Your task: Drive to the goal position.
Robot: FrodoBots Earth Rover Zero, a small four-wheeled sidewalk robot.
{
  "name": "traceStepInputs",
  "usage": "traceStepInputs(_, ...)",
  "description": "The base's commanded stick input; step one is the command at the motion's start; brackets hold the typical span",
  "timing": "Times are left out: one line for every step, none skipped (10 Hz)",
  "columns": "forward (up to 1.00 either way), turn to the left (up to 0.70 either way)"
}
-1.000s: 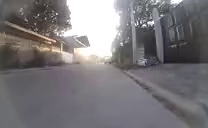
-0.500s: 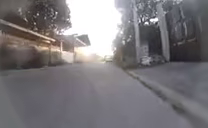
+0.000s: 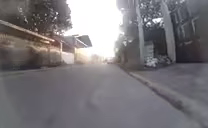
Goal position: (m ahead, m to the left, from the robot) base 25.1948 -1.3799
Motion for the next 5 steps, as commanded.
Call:
traceStepInputs(1.0,0.01)
traceStepInputs(1.0,0.01)
traceStepInputs(1.0,0.01)
traceStepInputs(1.0,0.01)
traceStepInputs(1.0,0.01)
